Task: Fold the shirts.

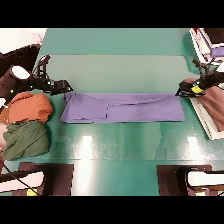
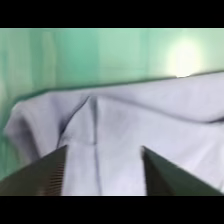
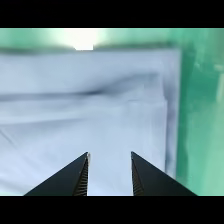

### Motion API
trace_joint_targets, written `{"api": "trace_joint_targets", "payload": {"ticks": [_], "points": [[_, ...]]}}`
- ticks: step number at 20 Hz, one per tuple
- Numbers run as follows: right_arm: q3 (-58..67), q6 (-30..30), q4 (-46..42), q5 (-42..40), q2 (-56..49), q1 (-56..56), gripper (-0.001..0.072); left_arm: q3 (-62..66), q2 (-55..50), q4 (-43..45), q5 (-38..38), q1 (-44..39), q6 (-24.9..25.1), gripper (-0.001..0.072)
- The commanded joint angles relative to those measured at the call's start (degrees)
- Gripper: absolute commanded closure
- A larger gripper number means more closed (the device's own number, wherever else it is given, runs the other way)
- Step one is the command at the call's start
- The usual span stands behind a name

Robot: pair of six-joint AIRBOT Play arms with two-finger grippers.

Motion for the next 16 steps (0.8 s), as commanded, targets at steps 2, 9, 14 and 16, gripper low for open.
{"api": "trace_joint_targets", "payload": {"ticks": [2,9,14,16], "points": [[2.7,-3.0,6.6,2.3,-2.4,-3.8,0.0366,4.6,-0.9,-1.6,-6.6,0.0,0.4,0.0229],[-8.3,-8.0,11.8,5.7,-2.7,-16.5,0.015,5.3,-1.0,-5.6,-15.6,-0.1,0.4,0.0682],[-13.6,-13.2,21.8,3.4,-7.3,-17.9,0.016,5.3,-1.1,-6.1,-12.7,-5.9,0.1,0.0683],[-13.6,-14.9,24.2,3.3,-8.6,-16.0,0.0171,5.3,-1.2,-6.1,-9.6,-9.6,-1.9,0.0683]]}}
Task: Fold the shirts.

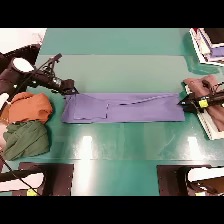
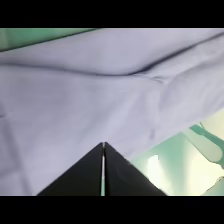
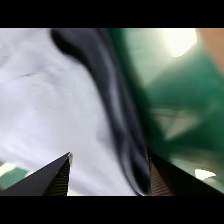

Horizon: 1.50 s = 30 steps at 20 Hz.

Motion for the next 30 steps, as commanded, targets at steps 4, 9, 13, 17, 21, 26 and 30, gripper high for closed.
{"api": "trace_joint_targets", "payload": {"ticks": [4,9,13,17,21,26,30], "points": [[-0.8,-6.4,4.5,-0.5,-1.8,4.1,0.0665,0.2,-2.2,-0.5,12.3,-11.1,-6.3,0.0684],[5.1,-4.8,11.5,3.3,6.1,4.3,0.0698,7.7,-12.8,-0.8,14.9,-20.2,-7.7,0.0684],[11.9,-2.0,18.4,3.8,13.6,8.5,0.0698,15.6,-21.9,-1.9,15.1,-26.1,-7.8,0.0684],[19.8,1.8,18.5,4.0,15.5,17.5,0.0698,20.9,-27.5,-2.1,15.4,-30.1,-9.1,0.0684],[24.5,3.3,18.5,2.1,15.3,25.9,0.0698,21.3,-28.5,-2.1,17.9,-31.9,-9.1,0.0684],[25.4,3.2,18.5,-1.2,15.3,32.4,0.0698,21.4,-28.3,0.6,15.9,-30.4,-9.2,0.0685],[25.4,3.1,18.4,-5.9,15.1,39.4,0.0698,21.4,-21.2,9.9,9.4,-21.5,-12.1,0.0685]]}}
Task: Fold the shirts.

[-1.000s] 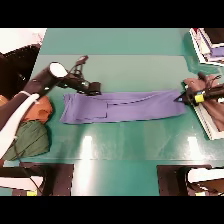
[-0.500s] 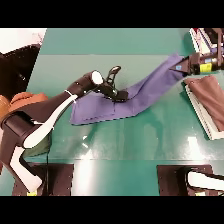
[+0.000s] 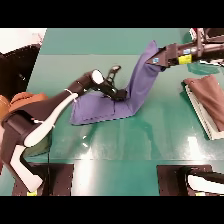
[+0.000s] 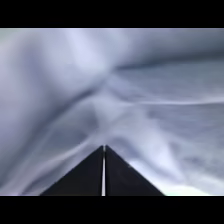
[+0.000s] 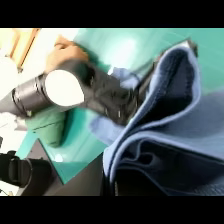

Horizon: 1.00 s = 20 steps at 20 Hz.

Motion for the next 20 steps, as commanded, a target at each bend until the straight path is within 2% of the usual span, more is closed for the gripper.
{"api": "trace_joint_targets", "payload": {"ticks": [1,7,8,9,10,11,12,14,16,20], "points": [[0.3,-0.6,0.2,-5.9,-0.7,7.5,0.0698,0.1,7.0,9.4,-5.2,7.8,-1.5,0.0684],[0.4,-1.0,0.1,-24.0,-10.6,28.5,0.068,0.1,26.1,19.6,-8.2,26.3,-0.1,0.0683],[1.6,-1.6,-0.2,-27.3,-13.3,31.6,0.0591,0.1,28.3,19.9,-8.2,28.9,0.1,0.0683],[4.0,-3.6,-0.2,-28.4,-16.3,34.0,0.054,0.1,30.0,19.9,-8.2,31.1,0.1,0.0683],[6.8,-5.1,-0.5,-28.4,-19.1,35.6,0.0441,0.1,31.2,19.9,-8.6,32.8,0.1,0.0683],[9.8,-6.8,-0.6,-27.6,-22.0,36.7,0.0234,0.1,32.2,19.9,-9.3,34.2,0.0,0.0683],[12.3,-7.1,-0.5,-25.4,-24.3,37.0,0.0172,0.1,32.5,19.9,-9.9,35.0,0.1,0.0683],[16.7,-6.8,-0.6,-16.6,-27.7,35.4,0.0212,0.1,32.5,20.4,-11.7,35.3,0.1,0.0683],[17.0,-5.3,-1.0,-10.1,-27.9,32.0,0.0219,0.1,32.5,20.3,-12.9,35.3,0.5,0.0683],[6.1,-2.2,-11.7,-6.6,-21.7,22.8,0.0233,0.0,32.6,20.3,-14.2,35.3,0.5,0.0683]]}}
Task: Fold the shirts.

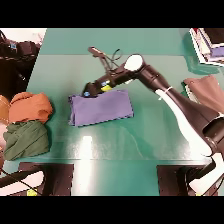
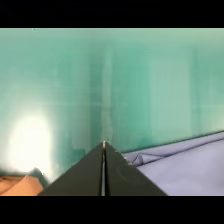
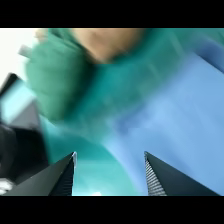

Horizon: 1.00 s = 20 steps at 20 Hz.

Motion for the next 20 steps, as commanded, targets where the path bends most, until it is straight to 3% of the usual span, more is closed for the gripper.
{"api": "trace_joint_targets", "payload": {"ticks": [1,6,7,8,13,16,17,19,20], "points": [[-10.0,2.1,-7.3,4.0,5.3,-8.0,0.0233,0.0,0.3,0.2,-1.8,0.4,0.1,0.0683],[-31.8,6.4,-6.3,-2.7,14.1,-23.6,0.0226,0.0,0.3,-2.0,-2.6,0.3,0.2,0.0683],[-34.6,6.4,-5.2,-3.0,14.2,-25.9,0.0149,0.0,0.3,-2.4,-2.4,0.3,0.2,0.0683],[-36.6,6.3,-4.6,-3.6,13.9,-27.4,0.0137,0.0,0.3,-2.9,-2.3,0.3,0.2,0.0683],[-37.2,0.4,7.2,-3.1,6.6,-25.8,0.0138,0.0,-0.1,-3.0,-2.4,0.3,0.1,0.0683],[-32.0,0.3,8.5,-2.8,1.2,-20.4,0.0141,0.0,-0.1,-4.1,-2.3,0.3,0.1,0.0683],[-29.6,0.3,8.5,-2.4,-0.4,-18.7,0.0159,0.0,-0.1,-4.1,-2.3,0.3,0.1,0.0683],[-25.1,0.3,8.4,-2.4,-3.0,-15.7,0.0313,0.0,-0.1,-4.3,-2.4,0.3,0.1,0.0683],[-22.9,0.2,8.3,-2.4,-4.0,-14.5,0.0469,0.0,-0.1,-4.5,-2.4,0.3,0.1,0.0683]]}}
